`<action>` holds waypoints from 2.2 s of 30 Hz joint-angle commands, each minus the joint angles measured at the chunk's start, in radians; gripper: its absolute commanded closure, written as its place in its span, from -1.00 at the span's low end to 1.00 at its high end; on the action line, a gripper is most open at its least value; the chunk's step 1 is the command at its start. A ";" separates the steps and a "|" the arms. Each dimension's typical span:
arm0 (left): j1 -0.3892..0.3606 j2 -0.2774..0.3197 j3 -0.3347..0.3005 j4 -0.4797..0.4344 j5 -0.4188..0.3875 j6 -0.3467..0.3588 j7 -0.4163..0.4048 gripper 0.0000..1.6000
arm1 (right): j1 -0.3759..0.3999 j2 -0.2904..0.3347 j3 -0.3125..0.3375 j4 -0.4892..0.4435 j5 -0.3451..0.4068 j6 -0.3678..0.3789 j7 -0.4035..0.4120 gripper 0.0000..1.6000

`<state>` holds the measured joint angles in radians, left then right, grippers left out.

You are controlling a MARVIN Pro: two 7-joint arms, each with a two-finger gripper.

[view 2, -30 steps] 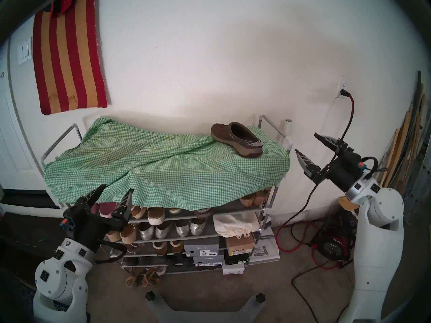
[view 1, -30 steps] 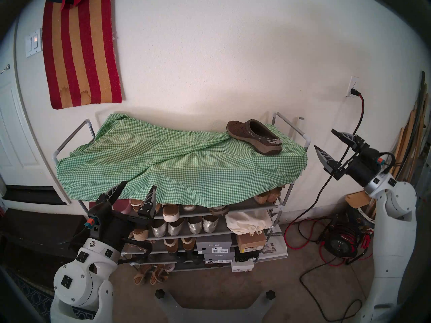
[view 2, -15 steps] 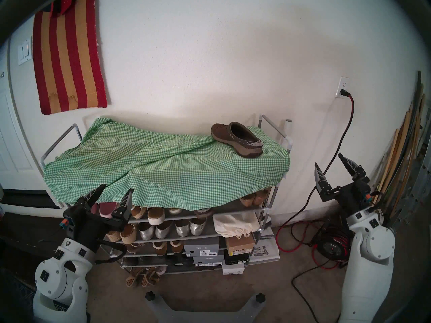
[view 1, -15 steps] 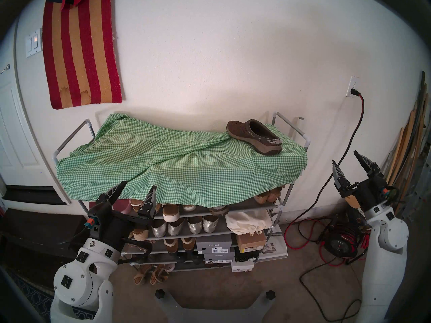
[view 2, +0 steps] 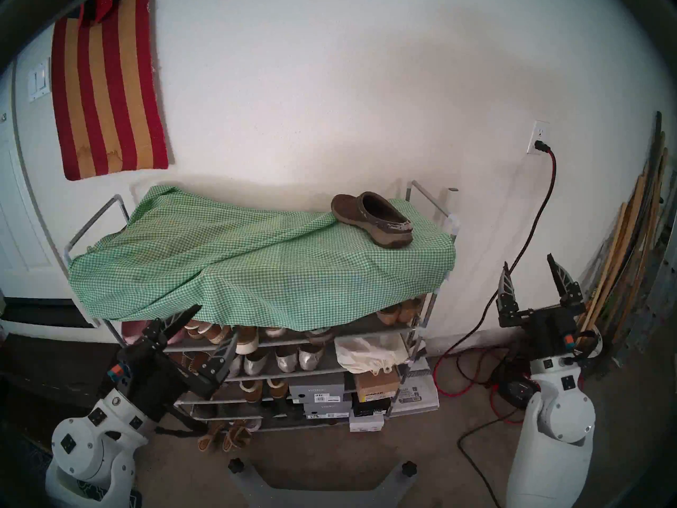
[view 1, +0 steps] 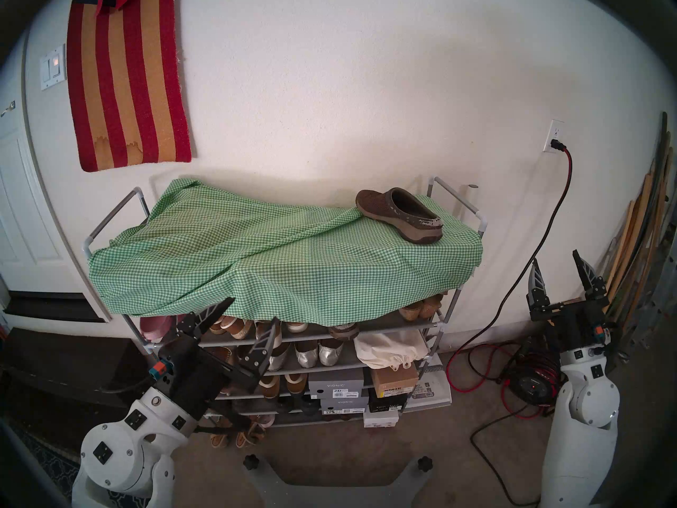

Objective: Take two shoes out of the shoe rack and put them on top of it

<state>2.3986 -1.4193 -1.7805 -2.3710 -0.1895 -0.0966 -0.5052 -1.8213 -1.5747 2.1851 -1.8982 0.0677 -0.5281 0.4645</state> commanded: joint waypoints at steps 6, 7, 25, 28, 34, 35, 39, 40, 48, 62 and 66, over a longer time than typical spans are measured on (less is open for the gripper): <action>0.024 0.106 0.027 0.166 0.111 -0.183 -0.143 -1.00 | 0.004 -0.066 -0.009 -0.005 -0.066 -0.053 -0.065 -1.00; 0.012 0.110 0.036 0.190 0.126 -0.202 -0.148 -1.00 | 0.005 -0.068 -0.009 -0.005 -0.070 -0.054 -0.068 -1.00; -0.238 0.054 0.212 0.448 0.408 -0.475 -0.084 -1.00 | 0.011 -0.082 -0.010 -0.004 -0.106 -0.067 -0.095 -1.00; -0.269 0.042 0.237 0.480 0.452 -0.499 -0.071 -1.00 | 0.011 -0.084 -0.009 -0.004 -0.109 -0.068 -0.097 -1.00; -0.303 0.024 0.276 0.515 0.523 -0.513 -0.053 -1.00 | 0.012 -0.085 -0.009 -0.004 -0.111 -0.069 -0.098 -1.00; -0.309 0.023 0.281 0.519 0.536 -0.515 -0.050 -1.00 | 0.012 -0.085 -0.009 -0.004 -0.111 -0.069 -0.098 -1.00; -0.336 0.014 0.299 0.542 0.578 -0.518 -0.039 -1.00 | 0.012 -0.086 -0.009 -0.004 -0.111 -0.069 -0.098 -1.00; -0.347 0.013 0.304 0.550 0.586 -0.517 -0.039 -1.00 | 0.012 -0.086 -0.009 -0.004 -0.111 -0.069 -0.098 -1.00; -0.418 -0.008 0.339 0.585 0.644 -0.495 -0.033 -1.00 | 0.012 -0.086 -0.009 -0.004 -0.111 -0.070 -0.097 -1.00; -0.557 -0.025 0.382 0.685 0.742 -0.436 -0.038 -1.00 | 0.012 -0.086 -0.008 -0.004 -0.110 -0.070 -0.096 -1.00; -0.584 -0.032 0.387 0.710 0.767 -0.429 -0.033 -1.00 | 0.013 -0.086 -0.008 -0.004 -0.110 -0.070 -0.096 -1.00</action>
<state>1.8778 -1.4363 -1.3999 -1.6935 0.5466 -0.5377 -0.5452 -1.8060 -1.6634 2.1786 -1.8991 -0.0402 -0.5986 0.3651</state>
